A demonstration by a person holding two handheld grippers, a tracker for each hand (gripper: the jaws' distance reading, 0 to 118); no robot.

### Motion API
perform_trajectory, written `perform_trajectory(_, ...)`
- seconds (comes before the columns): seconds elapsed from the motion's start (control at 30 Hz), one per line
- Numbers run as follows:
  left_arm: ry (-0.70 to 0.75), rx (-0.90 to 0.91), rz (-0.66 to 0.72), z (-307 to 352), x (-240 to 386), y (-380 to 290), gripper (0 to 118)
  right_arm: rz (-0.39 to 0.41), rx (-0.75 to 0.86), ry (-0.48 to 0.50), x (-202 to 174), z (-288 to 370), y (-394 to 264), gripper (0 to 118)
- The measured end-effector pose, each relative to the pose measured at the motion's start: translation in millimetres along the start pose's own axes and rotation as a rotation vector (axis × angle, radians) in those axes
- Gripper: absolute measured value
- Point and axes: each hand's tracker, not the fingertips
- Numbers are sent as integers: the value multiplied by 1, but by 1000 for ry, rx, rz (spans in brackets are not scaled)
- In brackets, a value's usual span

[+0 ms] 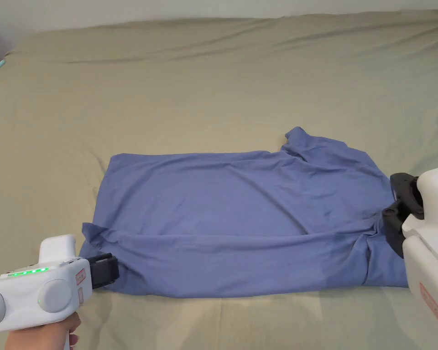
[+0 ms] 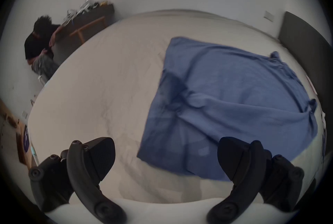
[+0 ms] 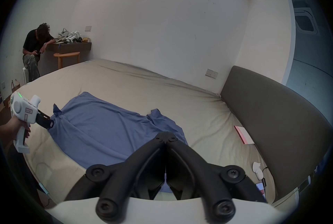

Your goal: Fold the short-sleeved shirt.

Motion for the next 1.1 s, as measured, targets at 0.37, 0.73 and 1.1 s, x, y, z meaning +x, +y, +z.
perform_trajectory(0.37,-61,23,-147,-6,19,2,29,-42,-123,-52,26,-15,-20,2)
perform_trajectory(0.73,-67,141,-102,68,16,6,7,-194,-533,-5,64,-120,-95,113)
perform_trajectory(1.1,-49,100,-118,61,17,-2,7,-331,-716,66,74,-187,-163,72)
